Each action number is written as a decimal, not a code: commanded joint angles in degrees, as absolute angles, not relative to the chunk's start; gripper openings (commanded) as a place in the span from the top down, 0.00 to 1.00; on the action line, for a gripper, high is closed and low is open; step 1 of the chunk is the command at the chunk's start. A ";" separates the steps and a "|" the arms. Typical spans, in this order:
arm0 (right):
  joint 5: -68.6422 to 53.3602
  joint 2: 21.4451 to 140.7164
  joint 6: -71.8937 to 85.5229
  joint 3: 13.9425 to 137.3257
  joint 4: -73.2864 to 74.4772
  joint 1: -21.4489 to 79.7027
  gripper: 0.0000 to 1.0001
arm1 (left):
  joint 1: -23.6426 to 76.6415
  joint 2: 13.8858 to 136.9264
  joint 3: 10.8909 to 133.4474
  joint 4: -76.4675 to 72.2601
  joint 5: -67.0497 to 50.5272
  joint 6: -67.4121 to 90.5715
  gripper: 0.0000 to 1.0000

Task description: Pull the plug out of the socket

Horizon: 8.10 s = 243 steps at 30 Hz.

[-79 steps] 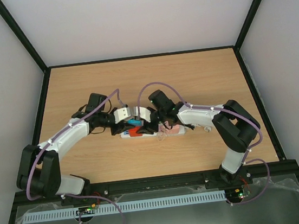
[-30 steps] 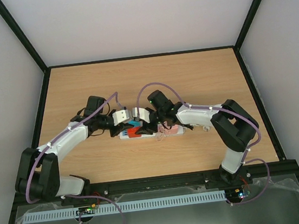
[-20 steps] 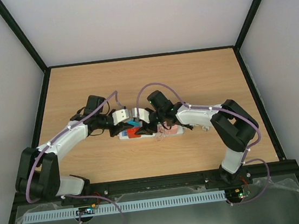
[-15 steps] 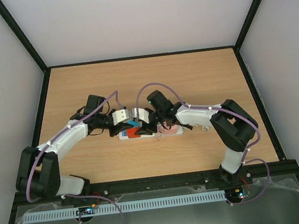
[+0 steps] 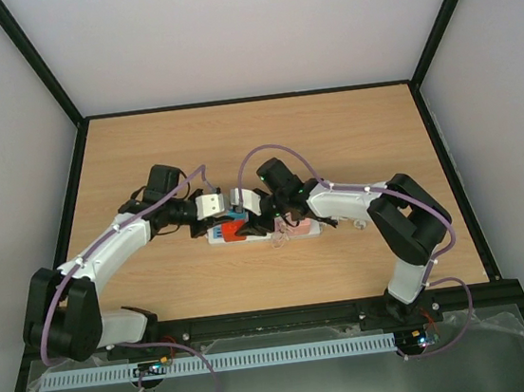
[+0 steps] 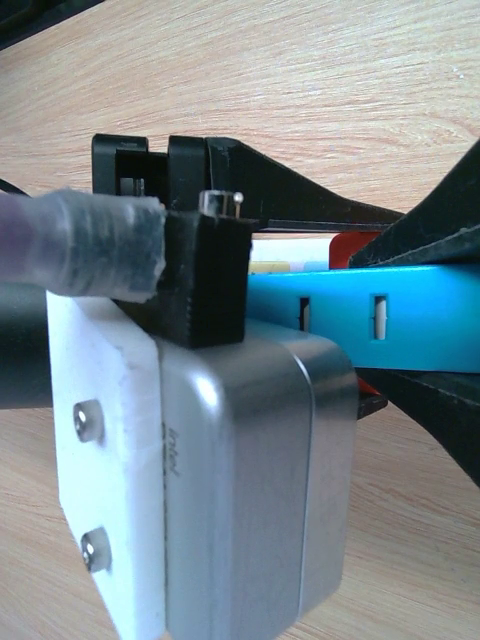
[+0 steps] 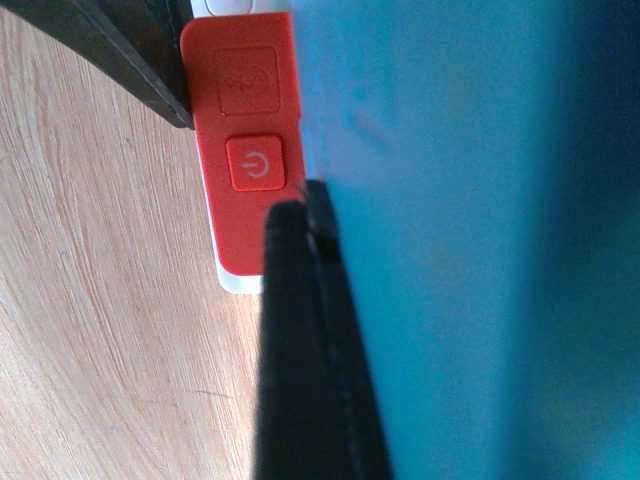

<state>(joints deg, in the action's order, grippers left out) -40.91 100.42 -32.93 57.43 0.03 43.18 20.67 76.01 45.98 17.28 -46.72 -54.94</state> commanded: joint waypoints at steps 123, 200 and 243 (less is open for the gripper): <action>-69.51 85.44 26.08 63.26 -20.33 34.53 0.98 | 10.08 71.18 52.26 -23.57 -64.49 12.67 0.41; -53.02 80.05 -4.88 68.68 12.89 30.94 0.02 | -0.25 79.98 72.09 20.83 -25.63 -24.12 0.97; -45.69 78.06 -7.54 63.04 13.22 30.99 0.02 | -2.11 126.65 89.64 7.08 29.18 -37.87 0.71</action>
